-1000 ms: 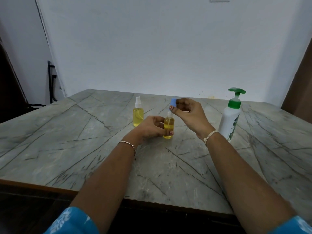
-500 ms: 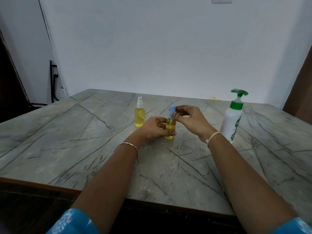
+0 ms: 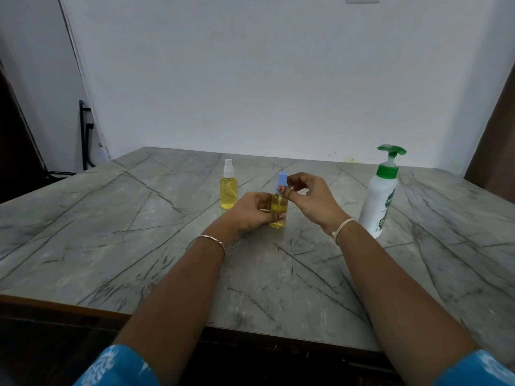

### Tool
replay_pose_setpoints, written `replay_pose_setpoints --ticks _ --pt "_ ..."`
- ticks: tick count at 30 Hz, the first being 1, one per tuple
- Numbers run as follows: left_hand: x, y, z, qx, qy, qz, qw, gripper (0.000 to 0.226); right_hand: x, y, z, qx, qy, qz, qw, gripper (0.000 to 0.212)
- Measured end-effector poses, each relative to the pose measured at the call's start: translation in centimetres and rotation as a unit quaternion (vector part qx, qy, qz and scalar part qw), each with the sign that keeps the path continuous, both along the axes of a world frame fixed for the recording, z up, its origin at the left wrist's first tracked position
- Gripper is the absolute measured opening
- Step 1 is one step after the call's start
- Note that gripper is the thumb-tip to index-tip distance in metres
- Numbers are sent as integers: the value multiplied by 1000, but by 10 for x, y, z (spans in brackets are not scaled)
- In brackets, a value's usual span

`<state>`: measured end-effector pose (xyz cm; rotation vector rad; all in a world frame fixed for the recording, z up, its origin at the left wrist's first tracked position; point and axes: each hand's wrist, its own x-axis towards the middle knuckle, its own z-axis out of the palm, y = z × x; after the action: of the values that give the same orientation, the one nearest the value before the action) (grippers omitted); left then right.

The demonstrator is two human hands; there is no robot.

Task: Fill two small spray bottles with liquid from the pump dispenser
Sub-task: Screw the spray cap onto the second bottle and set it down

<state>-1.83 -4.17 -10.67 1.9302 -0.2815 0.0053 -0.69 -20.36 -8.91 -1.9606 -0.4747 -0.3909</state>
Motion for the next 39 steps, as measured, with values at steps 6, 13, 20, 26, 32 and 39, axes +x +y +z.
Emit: replay_pose_setpoints --ticks 6,13,20,26,32,39 --pt "2 1 -4 -3 -5 13 1000 54 -7 6 -1 67 -9 -30 997 34" --pt "1 0 -2 -14 2 11 1000 53 -11 -2 9 185 74 -10 980 27" --pt "1 -1 -1 -6 6 9 1000 51 -8 2 5 117 103 50 987 25" --pt "2 -1 -1 0 17 9 1000 56 -8 1 6 150 84 3 985 21" --pt "4 0 -2 -1 24 10 1000 59 -10 5 6 105 102 56 988 26" --pt "7 1 -1 15 34 12 999 61 -9 1 7 118 103 14 988 26"
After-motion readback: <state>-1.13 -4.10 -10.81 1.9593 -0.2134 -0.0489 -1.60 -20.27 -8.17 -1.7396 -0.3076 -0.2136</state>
